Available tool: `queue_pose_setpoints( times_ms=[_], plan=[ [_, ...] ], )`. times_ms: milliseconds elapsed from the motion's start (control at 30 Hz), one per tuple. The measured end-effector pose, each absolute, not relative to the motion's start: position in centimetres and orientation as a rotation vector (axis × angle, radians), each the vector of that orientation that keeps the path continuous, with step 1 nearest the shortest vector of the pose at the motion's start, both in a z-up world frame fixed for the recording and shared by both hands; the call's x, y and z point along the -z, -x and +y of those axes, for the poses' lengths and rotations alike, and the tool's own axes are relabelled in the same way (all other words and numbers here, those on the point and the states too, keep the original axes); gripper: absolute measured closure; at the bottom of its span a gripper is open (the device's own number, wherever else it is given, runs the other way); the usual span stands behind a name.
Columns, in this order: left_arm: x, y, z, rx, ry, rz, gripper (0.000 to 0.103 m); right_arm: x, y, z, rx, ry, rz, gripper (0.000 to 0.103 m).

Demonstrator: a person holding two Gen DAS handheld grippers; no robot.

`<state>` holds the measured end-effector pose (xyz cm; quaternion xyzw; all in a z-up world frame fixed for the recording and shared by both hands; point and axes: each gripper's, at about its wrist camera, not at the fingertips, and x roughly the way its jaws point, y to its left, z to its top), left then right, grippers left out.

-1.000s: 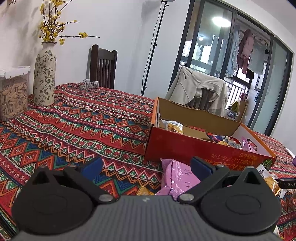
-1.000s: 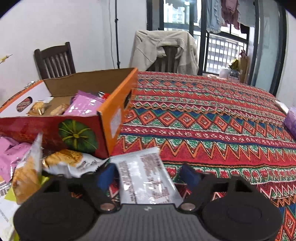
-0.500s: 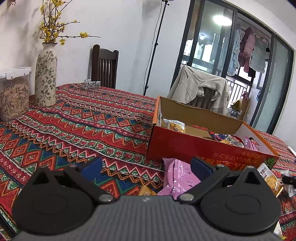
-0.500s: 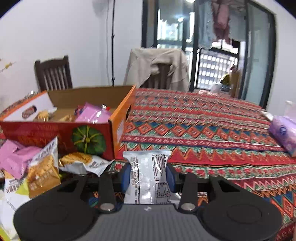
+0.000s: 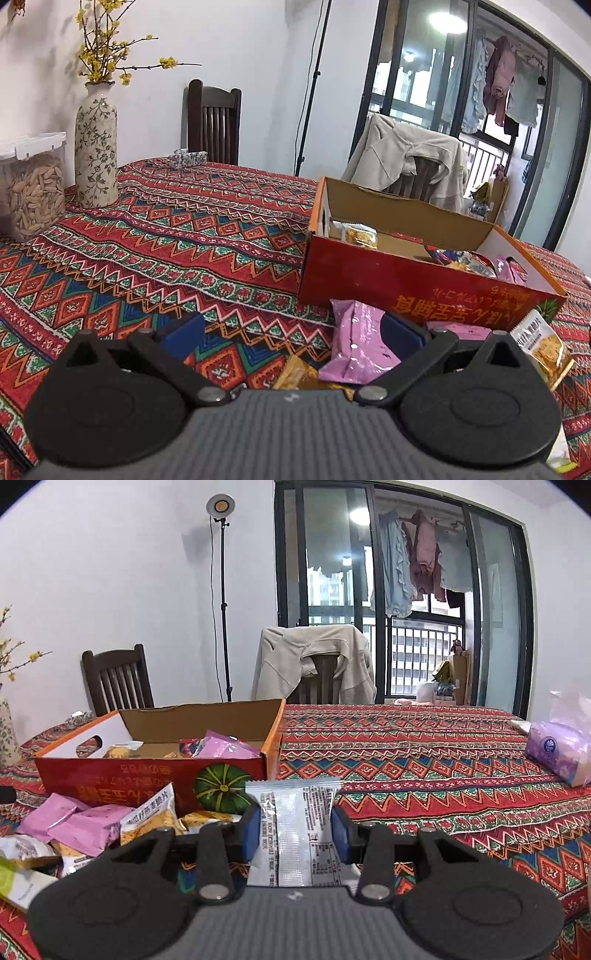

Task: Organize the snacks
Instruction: 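Grasp a pink snack packet with the left gripper while the right gripper holds its packet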

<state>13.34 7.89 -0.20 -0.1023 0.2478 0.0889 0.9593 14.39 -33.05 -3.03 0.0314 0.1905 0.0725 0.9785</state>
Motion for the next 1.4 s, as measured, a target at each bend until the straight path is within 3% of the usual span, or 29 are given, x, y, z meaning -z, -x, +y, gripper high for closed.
queue_pose_setpoints(
  times_ms=[533,1000,1100,1167,1267,1400],
  plan=[
    [1.1,-11.9,5.9,-0.128,0.147,0.626,0.000,3.7,-14.1,-33.3,-0.170,-0.087,0.389,0.064],
    [-0.3,-17.6,1.8,-0.095,-0.046,0.684,0.001,3.8,-14.1,-33.5,-0.172,-0.094,0.388,0.063],
    [0.3,-18.7,1.3,-0.111,-0.057,0.724,0.011,3.8,-14.1,-33.5,-0.173,-0.095,0.389,0.063],
    [0.9,-19.4,1.4,-0.124,-0.049,0.760,0.025,3.8,-14.1,-33.5,-0.174,-0.097,0.390,0.064],
    [1.5,-19.9,1.8,-0.123,-0.009,0.789,0.025,3.8,-14.2,-33.6,-0.175,-0.100,0.393,0.063],
    [1.8,-20.4,1.8,-0.112,0.002,0.802,0.036,3.8,-14.2,-33.6,-0.176,-0.100,0.395,0.063]
  ],
)
